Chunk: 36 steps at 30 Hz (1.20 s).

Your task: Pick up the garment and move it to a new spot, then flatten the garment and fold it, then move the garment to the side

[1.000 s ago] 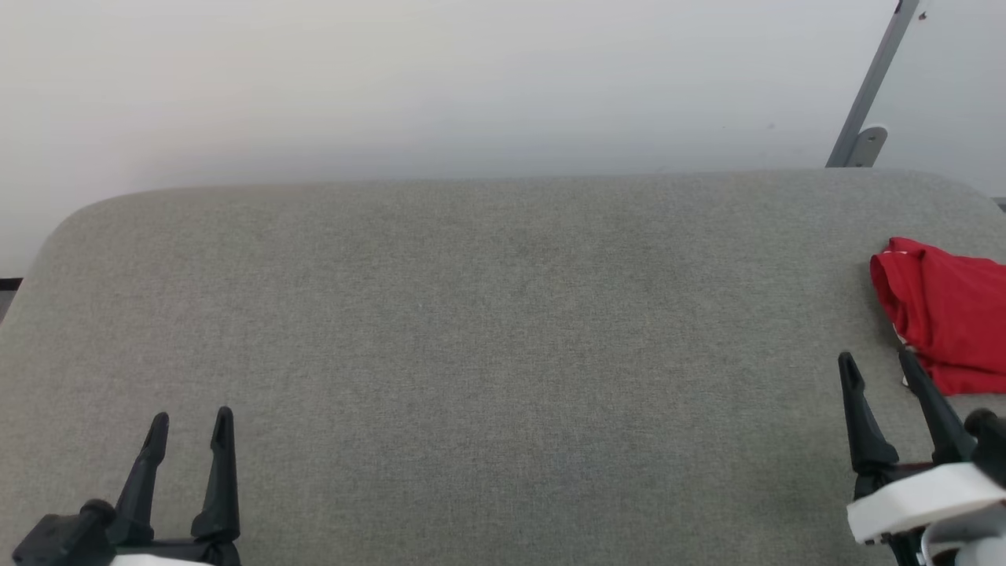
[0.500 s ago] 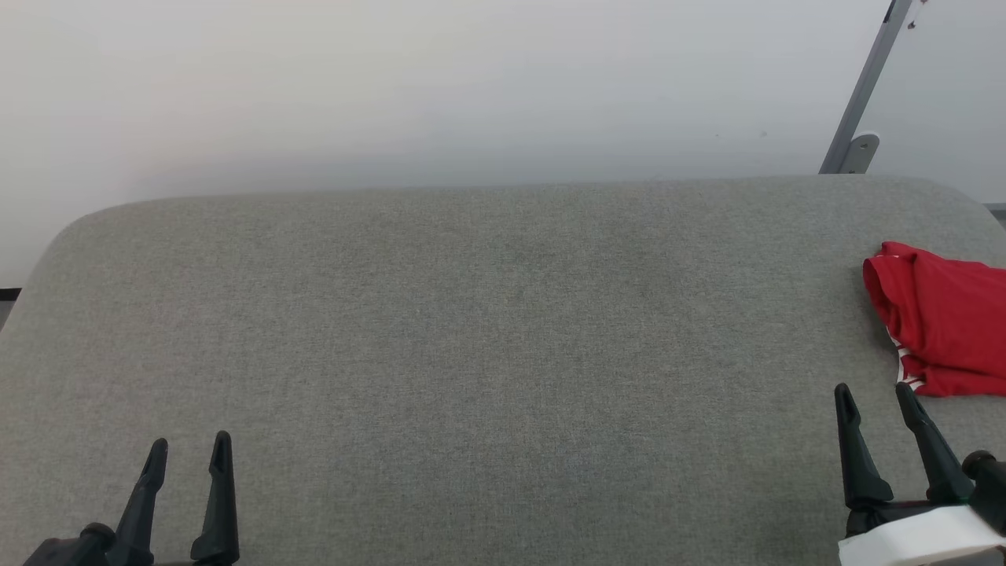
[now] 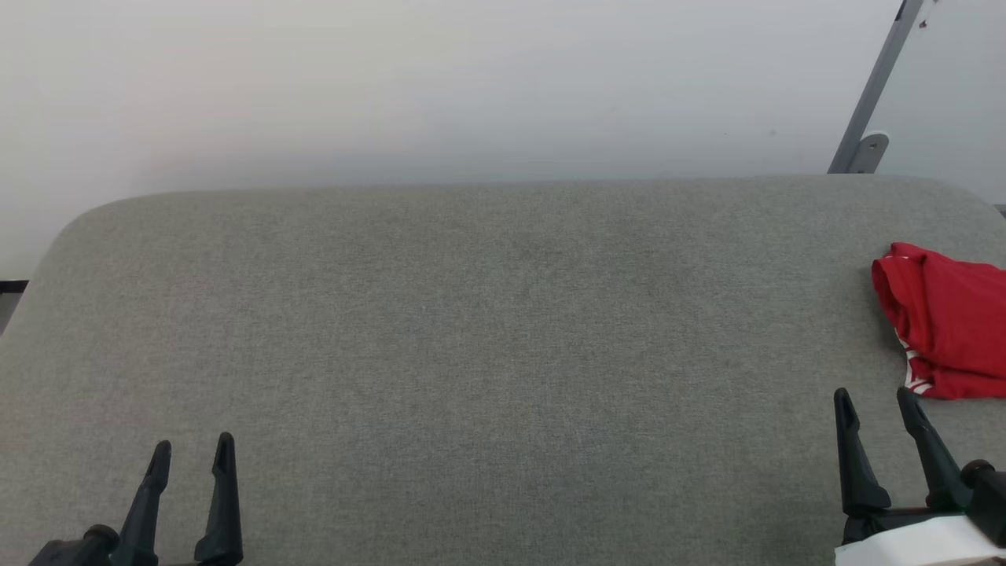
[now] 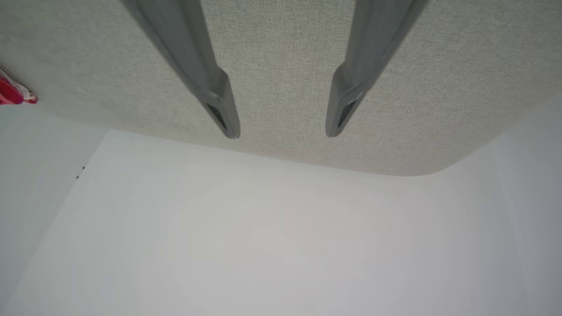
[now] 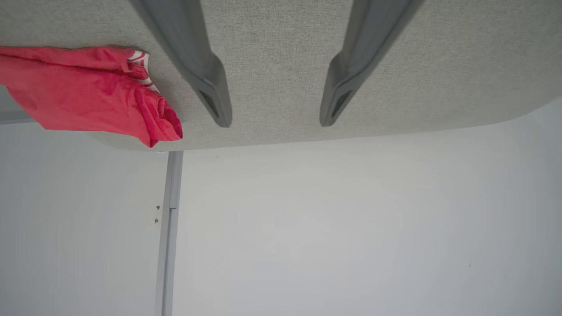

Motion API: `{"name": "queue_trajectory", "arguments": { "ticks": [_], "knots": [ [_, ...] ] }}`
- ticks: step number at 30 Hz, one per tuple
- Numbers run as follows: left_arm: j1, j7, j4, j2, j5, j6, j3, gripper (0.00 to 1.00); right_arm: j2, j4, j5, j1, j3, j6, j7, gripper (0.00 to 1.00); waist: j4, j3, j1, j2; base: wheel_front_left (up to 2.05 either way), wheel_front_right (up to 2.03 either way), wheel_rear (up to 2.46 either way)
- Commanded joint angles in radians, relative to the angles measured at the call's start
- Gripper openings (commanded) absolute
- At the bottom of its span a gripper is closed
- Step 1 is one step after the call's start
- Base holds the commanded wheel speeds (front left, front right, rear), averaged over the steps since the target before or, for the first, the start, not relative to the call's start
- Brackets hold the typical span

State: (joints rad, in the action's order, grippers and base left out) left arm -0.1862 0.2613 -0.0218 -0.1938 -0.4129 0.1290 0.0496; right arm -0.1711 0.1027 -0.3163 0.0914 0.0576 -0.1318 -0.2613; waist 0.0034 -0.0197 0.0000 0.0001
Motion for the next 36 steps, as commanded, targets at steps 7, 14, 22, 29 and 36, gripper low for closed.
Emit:
{"name": "queue_trajectory", "arguments": {
  "ticks": [7,14,22,29,36],
  "knots": [
    [0.02,0.005,0.003,0.006,-0.001,0.002,-0.004,1.0,0.015,-0.007,0.019,-0.003,0.002,0.002,-0.004,1.0,0.012,0.002,0.0,-0.0001,0.0,0.0,0.0],
    [0.037,0.005,-0.001,0.005,-0.004,0.002,-0.01,1.0,0.024,-0.014,0.028,-0.001,0.0,0.002,-0.004,1.0,0.019,0.008,0.0,-0.0001,0.0,0.0,0.0],
    [0.055,0.005,-0.003,0.0,-0.005,0.002,-0.012,1.0,0.03,-0.018,0.035,-0.003,0.002,0.002,-0.004,1.0,0.021,0.016,0.0,-0.0001,0.0,0.0,0.0],
    [0.059,0.005,0.008,-0.002,-0.003,0.002,-0.014,1.0,0.035,-0.014,0.039,0.001,0.003,0.002,-0.004,1.0,0.022,0.019,0.0,-0.0001,0.0,0.0,0.0],
    [0.037,-0.002,-0.011,0.017,-0.004,0.0,-0.008,0.0,0.04,0.012,0.039,0.006,0.002,0.0,0.001,0.0,0.023,0.02,0.0,-0.0001,0.0,0.0,0.0]
  ]
}}
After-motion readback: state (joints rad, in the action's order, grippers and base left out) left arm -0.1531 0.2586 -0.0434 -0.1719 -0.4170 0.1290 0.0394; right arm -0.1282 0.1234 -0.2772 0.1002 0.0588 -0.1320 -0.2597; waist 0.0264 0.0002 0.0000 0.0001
